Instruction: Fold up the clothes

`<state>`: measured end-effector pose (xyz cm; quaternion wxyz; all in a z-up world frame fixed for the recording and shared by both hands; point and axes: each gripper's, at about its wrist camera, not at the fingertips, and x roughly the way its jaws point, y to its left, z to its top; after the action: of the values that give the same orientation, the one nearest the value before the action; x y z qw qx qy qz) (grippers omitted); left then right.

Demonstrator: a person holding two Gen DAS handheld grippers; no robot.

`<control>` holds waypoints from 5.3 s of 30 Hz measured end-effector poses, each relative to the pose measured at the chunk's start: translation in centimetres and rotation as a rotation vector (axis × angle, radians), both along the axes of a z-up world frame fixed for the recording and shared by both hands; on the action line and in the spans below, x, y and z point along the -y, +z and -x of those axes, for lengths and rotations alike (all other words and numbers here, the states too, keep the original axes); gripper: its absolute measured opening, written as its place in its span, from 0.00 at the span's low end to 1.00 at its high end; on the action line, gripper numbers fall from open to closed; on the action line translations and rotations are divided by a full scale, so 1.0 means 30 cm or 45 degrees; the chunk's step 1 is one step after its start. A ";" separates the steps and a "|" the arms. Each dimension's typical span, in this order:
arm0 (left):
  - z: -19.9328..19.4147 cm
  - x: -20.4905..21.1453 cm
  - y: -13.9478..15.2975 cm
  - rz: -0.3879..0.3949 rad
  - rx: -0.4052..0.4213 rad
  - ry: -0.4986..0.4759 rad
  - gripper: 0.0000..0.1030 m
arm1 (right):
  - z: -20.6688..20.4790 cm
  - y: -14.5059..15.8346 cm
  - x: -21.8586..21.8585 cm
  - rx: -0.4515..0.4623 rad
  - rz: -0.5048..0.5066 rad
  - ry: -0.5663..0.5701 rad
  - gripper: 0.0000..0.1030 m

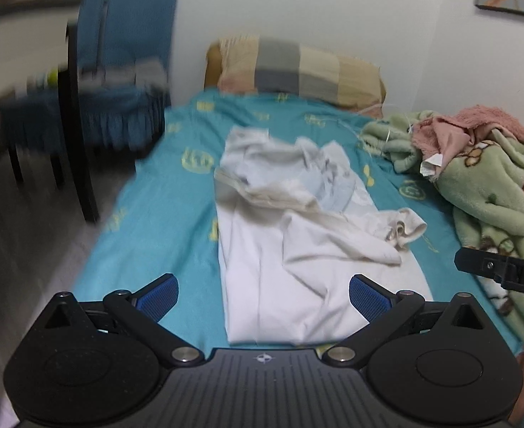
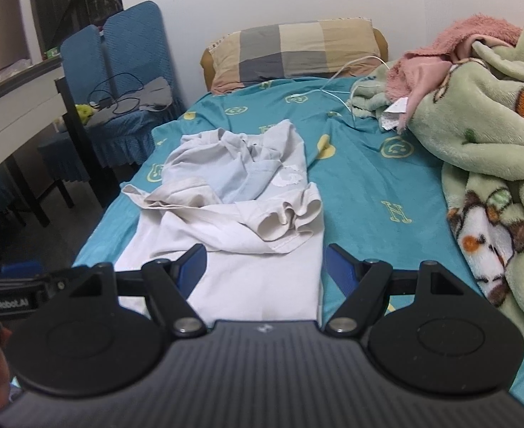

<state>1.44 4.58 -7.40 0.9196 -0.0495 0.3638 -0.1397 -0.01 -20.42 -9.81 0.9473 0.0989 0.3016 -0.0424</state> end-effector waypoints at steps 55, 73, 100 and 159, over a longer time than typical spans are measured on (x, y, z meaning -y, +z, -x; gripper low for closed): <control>-0.225 -0.107 -0.259 1.116 -0.434 0.313 0.11 | -0.090 -0.254 0.225 -0.107 -1.283 -0.332 0.07; 0.395 -0.169 0.086 1.014 -0.372 0.234 0.10 | 0.489 0.008 0.177 -0.116 -1.272 -0.249 0.08; -0.446 -0.020 -0.057 1.067 -0.556 0.398 0.12 | -0.281 -0.076 0.340 -0.212 -1.430 -0.489 0.10; -0.210 0.236 0.003 -0.112 0.139 -0.086 0.86 | -0.272 -0.080 0.117 -0.133 -0.187 -0.004 0.50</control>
<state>7.73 -2.50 -7.32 0.9342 0.0110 0.3203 -0.1568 8.15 -23.93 -12.20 0.9205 0.1661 0.3527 -0.0268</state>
